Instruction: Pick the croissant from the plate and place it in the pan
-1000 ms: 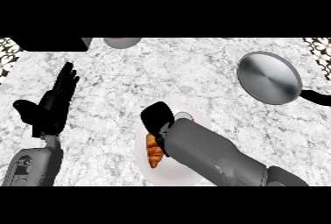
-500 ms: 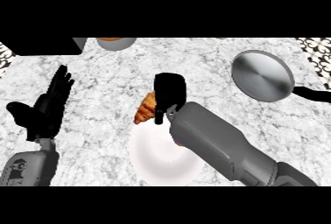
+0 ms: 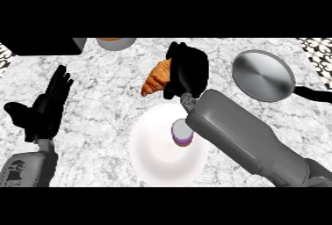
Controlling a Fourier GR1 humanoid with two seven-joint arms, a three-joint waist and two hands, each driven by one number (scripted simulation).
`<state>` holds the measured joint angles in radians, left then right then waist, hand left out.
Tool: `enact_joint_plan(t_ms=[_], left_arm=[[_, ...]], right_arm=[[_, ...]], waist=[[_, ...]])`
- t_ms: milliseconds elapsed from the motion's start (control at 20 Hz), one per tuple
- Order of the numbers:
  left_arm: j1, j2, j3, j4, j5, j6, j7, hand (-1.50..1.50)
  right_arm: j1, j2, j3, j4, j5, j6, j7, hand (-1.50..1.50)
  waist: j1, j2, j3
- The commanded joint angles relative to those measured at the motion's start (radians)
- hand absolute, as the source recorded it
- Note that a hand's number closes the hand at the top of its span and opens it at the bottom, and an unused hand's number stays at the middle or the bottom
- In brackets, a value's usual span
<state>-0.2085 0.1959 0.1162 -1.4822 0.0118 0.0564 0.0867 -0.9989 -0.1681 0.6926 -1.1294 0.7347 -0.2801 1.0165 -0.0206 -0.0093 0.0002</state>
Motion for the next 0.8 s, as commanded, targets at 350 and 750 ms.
enact_joint_plan(t_ms=[350,750], left_arm=[[0.011,-0.006,-0.009,-0.022,-0.006,-0.004,-0.002,0.00],[-0.064,-0.004,-0.006,0.030,-0.008,-0.010,0.010,0.00]], right_arm=[[0.189,-0.233,-0.345,-0.120,-0.115,-0.178,-0.201,1.50],[0.210,-0.340,-0.517,0.232,-0.180,-0.223,-0.574,1.50]], waist=[[0.015,0.009,0.001],[0.034,0.019,0.001]])
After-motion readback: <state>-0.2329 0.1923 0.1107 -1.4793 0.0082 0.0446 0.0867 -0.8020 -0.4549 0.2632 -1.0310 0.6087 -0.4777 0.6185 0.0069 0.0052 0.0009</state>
